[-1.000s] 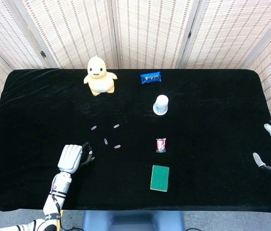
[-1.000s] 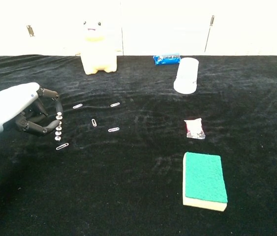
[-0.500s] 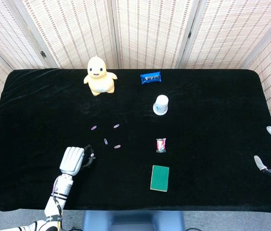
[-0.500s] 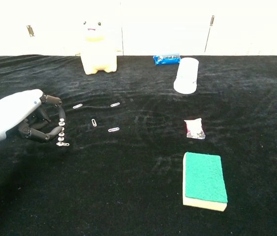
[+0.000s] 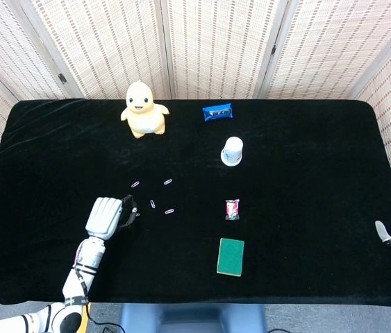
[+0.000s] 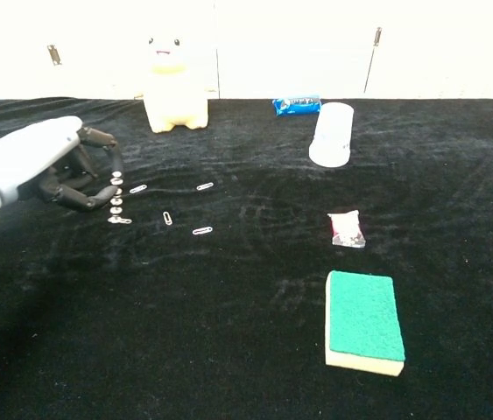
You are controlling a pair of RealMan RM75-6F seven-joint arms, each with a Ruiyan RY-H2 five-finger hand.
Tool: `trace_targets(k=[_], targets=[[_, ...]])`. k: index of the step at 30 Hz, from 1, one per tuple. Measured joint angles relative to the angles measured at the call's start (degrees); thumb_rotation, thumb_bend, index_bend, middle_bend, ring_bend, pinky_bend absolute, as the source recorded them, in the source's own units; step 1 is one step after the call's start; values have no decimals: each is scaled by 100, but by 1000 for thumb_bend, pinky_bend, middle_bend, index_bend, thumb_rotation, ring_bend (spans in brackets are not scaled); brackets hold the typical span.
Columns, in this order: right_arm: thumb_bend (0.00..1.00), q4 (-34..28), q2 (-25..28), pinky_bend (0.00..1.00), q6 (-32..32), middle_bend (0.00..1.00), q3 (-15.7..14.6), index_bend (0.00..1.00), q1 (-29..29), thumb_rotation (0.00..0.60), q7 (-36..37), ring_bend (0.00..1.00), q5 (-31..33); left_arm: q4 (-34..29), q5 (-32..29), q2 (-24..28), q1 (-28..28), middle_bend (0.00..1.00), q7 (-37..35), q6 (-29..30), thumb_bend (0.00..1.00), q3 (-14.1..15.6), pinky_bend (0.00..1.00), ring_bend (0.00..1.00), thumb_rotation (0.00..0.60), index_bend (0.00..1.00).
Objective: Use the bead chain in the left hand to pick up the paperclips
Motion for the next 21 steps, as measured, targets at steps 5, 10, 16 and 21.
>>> trace_targets(k=[5,10,16,21], targets=[[353,80,0,0,-62,81,69,31,11,600,150,59,126,219,-117,-67,-250,1000,-184,-335,540,-162,1000,1000,600,766],[353,200,-26,0,-51,83,163,28,-28,600,312,60,298,391,-207,-138,-483,1000,-244,-598,540,-262,1000,1000,600,765],[353,289,-53,0,-160,83,227,0,-36,600,428,62,443,571,-301,-194,-728,1000,-287,-838,540,-373,1000,1000,600,765],[353,380,-66,0,-209,83,261,0,-54,600,554,63,511,773,-334,-294,-901,1000,-466,-1046,542,-395,1000,1000,600,765]])
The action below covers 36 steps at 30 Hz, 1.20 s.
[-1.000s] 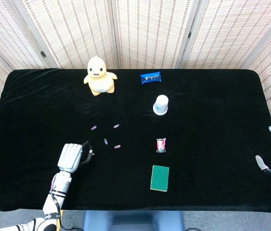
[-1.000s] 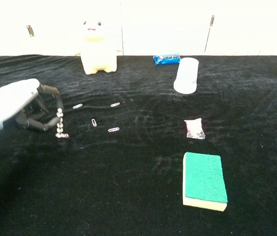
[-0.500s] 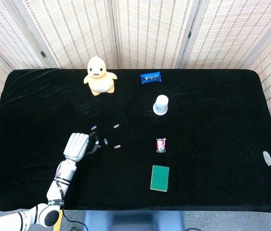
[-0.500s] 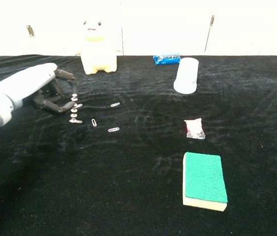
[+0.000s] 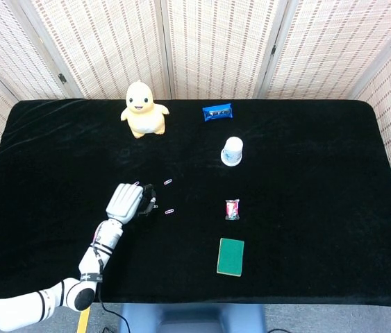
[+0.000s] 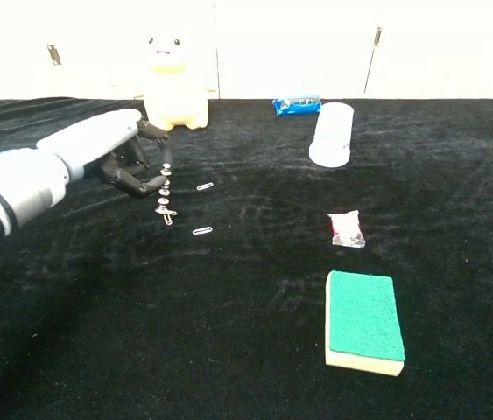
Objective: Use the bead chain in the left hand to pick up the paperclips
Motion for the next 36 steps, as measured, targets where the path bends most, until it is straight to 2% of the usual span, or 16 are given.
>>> trace_targets(k=[18,32,36], targets=[[353,60,-51,0,122,83,51,0,-182,600,71,66,82,630,-58,-297,-385,1000,-292,-329,542,39,1000,1000,600,765],[353,37,-96,0,93,83,73,0,-181,600,-71,67,64,848,-301,-168,-457,1000,-492,-486,544,-32,1000,1000,600,765],[353,13,-103,0,117,52,78,0,-194,600,-102,67,50,910,-345,-147,-445,1000,-574,-519,543,-15,1000,1000,600,765]])
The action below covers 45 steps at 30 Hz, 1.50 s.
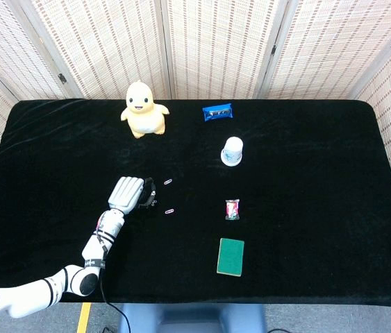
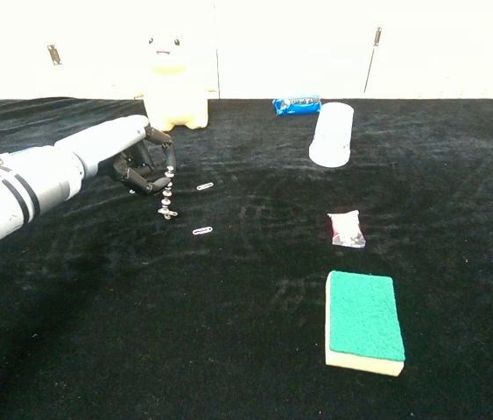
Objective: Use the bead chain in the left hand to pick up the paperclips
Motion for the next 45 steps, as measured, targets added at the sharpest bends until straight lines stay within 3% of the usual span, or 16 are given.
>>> trace_targets(k=[19,29,45], targets=[[353,82,23,0,-54,31,44,0,-9,600,173,69,27,-864,151,50,-3,1000,-15,97,543,168,1000,1000,600,765],[353,194,12,0,-99,33,58,0,-99,600,394,71,147,-551,166,-277,-272,1000,-71,-50,543,82,1000,1000,600,765],[353,178,18,0,52,33,104,0,-270,600,486,73,209,-54,68,-218,-433,1000,-483,-392,544,15,1000,1000,600,765]])
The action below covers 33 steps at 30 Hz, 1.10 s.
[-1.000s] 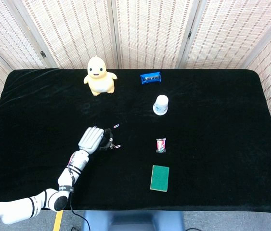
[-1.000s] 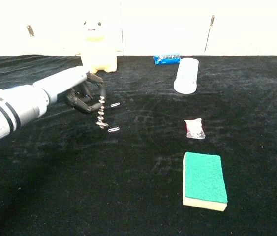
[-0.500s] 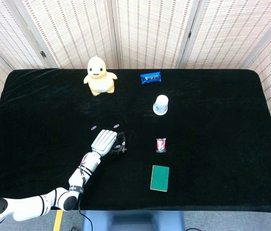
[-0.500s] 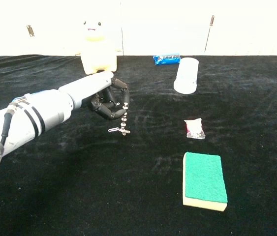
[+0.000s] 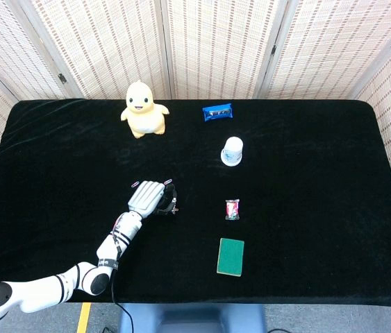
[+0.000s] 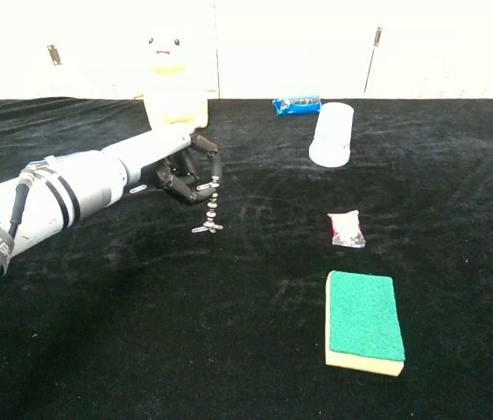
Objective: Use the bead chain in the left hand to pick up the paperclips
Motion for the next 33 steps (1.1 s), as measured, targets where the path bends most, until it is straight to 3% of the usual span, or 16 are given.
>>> trace_targets(k=[12,19,27,33], targets=[[353,-39,9,0,-50,33,16,0,16,600,-55,71,-24,48,73,123,-7,1000,-92,40,544,25,1000,1000,600,765],[353,-20,-13,0,-199,33,47,0,67,600,-135,72,70,48,30,534,-70,1000,-126,65,543,-220,1000,1000,600,765],[353,-26,-53,0,-307,33,75,0,116,600,-300,72,141,611,-80,736,-279,1000,-583,-351,544,-409,1000,1000,600,765],[353,-41,-72,0,-336,33,111,0,126,600,-377,68,203,1036,30,782,-339,1000,-1119,-517,543,-373,1000,1000,600,765]])
